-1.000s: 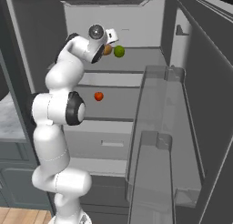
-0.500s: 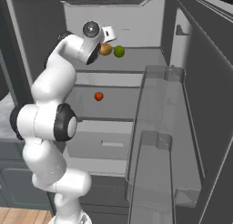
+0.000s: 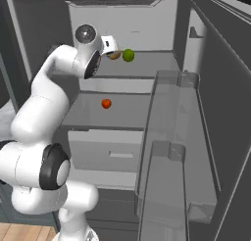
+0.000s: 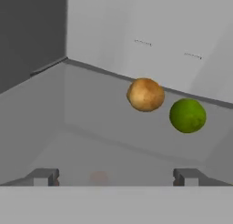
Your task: Place the potato in the correct fridge rack based on whether it is a fruit or vegetable. Finally, close the fridge door.
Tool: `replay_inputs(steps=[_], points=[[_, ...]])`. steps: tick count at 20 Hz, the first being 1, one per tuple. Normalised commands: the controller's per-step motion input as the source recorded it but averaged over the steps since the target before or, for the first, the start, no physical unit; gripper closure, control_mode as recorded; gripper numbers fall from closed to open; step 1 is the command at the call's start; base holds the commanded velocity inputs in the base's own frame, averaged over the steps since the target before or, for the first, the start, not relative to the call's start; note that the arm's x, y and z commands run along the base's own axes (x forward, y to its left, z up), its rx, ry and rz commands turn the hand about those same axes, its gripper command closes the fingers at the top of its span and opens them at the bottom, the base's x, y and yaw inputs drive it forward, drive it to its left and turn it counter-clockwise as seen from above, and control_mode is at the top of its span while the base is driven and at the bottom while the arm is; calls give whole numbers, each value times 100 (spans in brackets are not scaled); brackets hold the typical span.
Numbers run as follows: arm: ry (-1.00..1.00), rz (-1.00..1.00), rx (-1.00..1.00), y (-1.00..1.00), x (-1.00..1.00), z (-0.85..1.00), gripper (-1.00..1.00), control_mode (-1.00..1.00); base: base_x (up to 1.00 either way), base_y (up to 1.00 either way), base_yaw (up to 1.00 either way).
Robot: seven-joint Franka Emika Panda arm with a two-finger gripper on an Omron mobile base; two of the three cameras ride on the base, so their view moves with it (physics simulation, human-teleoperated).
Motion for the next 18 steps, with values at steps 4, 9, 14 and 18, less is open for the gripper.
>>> replay_inputs(steps=[4, 9, 14, 18], points=[[13, -2, 0, 0, -83, -11, -100, -100, 0, 0, 0], [13, -6, 0, 0, -76, -16, -100, -100, 0, 0, 0], [24, -5, 0, 2, -42, -41, -100, -100, 0, 0, 0], [18, 0, -1, 16, -28, -36, -100, -100, 0, 0, 0]])
